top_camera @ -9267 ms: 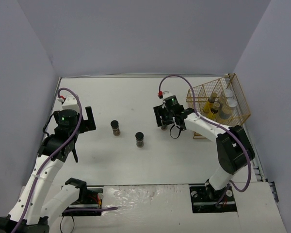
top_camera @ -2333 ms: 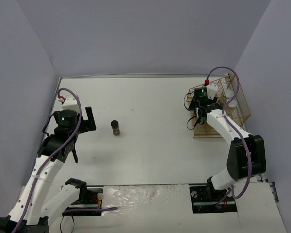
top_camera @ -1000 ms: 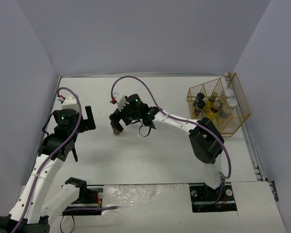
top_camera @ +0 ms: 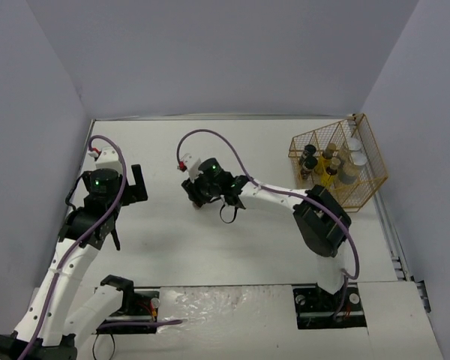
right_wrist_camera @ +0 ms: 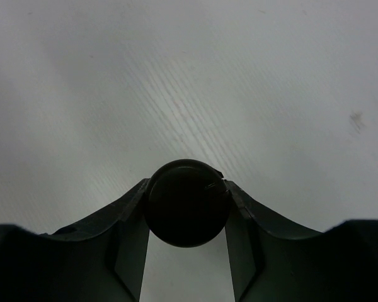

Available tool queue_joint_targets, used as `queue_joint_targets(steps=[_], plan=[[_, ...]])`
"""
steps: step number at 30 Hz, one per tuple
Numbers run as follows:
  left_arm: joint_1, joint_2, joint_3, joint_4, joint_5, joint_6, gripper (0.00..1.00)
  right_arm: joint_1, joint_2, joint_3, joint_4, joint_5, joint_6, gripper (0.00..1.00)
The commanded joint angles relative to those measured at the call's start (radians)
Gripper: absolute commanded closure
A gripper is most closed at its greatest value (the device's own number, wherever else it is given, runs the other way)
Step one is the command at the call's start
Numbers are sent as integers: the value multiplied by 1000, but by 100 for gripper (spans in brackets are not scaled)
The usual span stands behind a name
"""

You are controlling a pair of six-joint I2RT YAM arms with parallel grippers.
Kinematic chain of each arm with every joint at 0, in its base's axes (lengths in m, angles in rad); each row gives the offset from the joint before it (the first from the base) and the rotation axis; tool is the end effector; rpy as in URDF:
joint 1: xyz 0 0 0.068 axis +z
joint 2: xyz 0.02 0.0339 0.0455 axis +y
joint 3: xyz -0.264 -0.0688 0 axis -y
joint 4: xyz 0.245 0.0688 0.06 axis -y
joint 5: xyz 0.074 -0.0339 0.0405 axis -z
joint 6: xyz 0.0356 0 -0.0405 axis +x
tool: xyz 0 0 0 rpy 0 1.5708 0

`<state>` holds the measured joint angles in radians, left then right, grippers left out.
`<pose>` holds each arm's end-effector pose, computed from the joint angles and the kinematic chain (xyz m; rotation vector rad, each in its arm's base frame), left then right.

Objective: Organize the condiment bottles

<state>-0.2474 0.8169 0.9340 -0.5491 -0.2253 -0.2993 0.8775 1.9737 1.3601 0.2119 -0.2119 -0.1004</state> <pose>0.1710 -0.0350 0.3487 -0.1955 1.9838 -0.1270 0.2873 0.3574 0.2218 -1.0787 1.7235 0.7080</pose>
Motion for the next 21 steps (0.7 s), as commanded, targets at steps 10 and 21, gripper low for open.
queue_joint_targets(steps=[10, 21], plan=[[3, -7, 35, 40, 8, -11, 3, -249, -658, -293, -115, 699, 294, 89], [2, -1, 35, 40, 16, -13, 3, -566, -897, -423, -247, 677, 421, 89]])
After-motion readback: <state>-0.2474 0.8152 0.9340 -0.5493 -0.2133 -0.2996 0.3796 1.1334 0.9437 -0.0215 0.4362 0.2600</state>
